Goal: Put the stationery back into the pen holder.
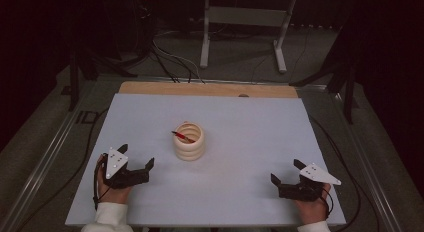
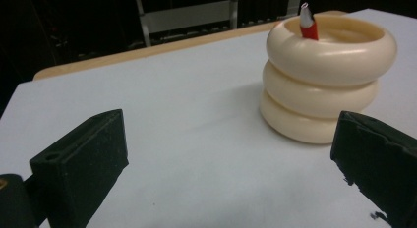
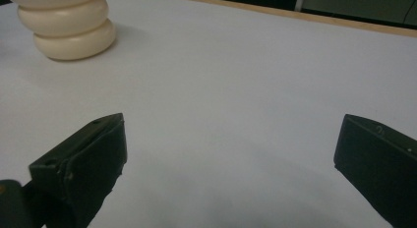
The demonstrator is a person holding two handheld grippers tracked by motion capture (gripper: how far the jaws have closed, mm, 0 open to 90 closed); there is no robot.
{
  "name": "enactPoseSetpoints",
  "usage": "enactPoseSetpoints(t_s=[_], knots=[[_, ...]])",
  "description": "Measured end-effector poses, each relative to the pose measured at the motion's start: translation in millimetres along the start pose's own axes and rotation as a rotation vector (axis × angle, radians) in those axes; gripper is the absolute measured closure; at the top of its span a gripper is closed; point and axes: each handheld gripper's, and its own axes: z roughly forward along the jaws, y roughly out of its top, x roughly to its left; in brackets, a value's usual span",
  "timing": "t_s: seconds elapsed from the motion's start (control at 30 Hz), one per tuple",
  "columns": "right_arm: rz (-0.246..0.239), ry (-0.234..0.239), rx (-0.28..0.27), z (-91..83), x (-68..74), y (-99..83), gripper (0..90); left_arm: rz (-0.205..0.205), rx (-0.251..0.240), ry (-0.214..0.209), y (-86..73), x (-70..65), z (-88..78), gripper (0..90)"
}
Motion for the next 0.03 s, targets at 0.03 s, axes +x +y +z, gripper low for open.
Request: enactPoseSetpoints(t_s=[0.03], knots=[[-0.001, -0.004, 0.007, 0.8, 0.3, -0.2, 0.0, -0.002, 0.003, 0.003, -0.4, 0.4, 0.6, 1.3]])
